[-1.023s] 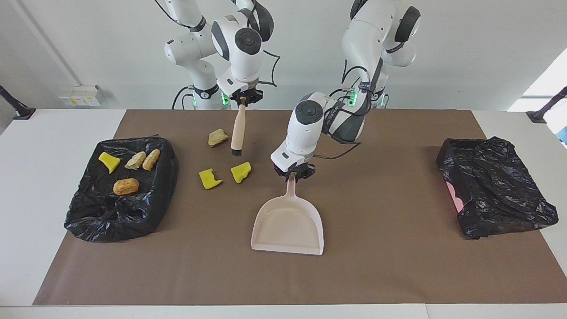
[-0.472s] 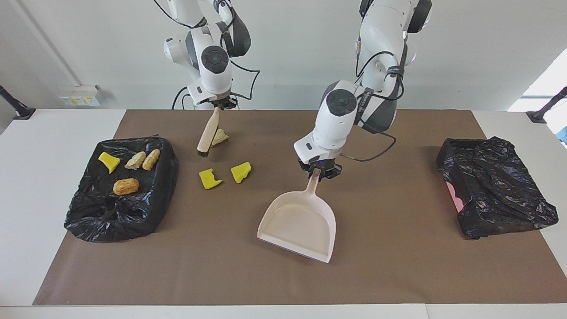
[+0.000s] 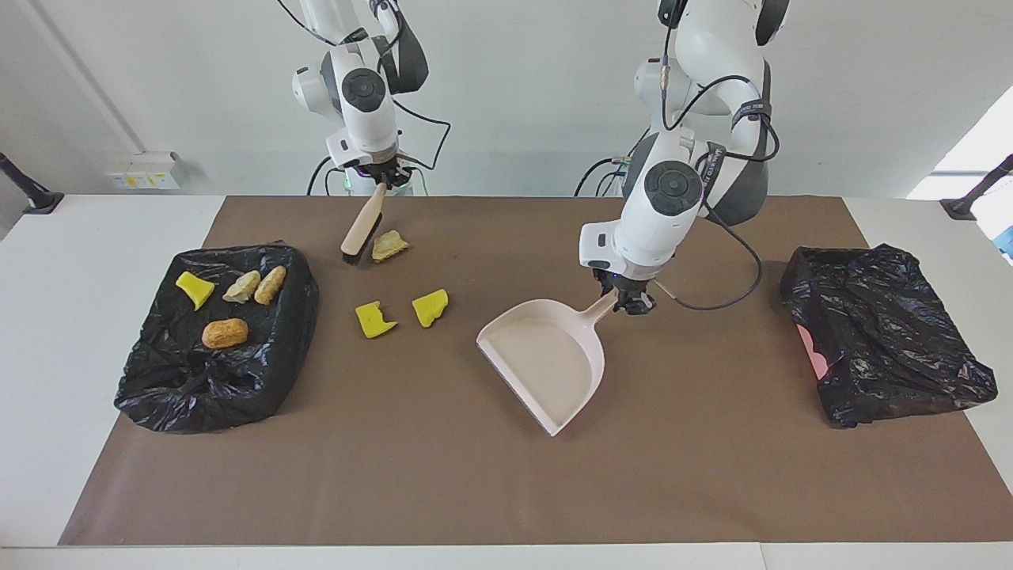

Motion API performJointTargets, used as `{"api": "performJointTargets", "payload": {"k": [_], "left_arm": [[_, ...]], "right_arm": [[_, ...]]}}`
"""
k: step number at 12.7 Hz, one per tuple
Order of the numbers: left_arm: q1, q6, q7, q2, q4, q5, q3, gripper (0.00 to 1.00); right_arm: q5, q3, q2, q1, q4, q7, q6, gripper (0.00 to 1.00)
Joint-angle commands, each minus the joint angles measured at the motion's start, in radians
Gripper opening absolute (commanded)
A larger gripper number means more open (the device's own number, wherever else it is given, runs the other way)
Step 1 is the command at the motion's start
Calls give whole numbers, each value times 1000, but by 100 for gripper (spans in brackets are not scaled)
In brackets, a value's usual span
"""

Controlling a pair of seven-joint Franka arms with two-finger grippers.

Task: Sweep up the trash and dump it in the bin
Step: 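Hold the dustpan with the left gripper near the yellow pieces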

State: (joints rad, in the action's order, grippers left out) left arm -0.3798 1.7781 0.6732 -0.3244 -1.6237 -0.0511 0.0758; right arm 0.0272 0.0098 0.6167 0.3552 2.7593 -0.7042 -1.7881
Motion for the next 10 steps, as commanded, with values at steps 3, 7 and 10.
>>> {"api": "performJointTargets", "payload": {"k": [3,7,10], "left_arm": [[-2,174,210,138,-249,66,6,0],[-47,354,223,229,-442,123,6,0],[-47,353,218,240,-485,123,7,0]], "right_arm": [[45,16,-165,108,-36,-147,-232,0],[82,18,-388,108,-289,-147,-225,0],[83,18,-538,104,-462,-146,-199,0]]}}
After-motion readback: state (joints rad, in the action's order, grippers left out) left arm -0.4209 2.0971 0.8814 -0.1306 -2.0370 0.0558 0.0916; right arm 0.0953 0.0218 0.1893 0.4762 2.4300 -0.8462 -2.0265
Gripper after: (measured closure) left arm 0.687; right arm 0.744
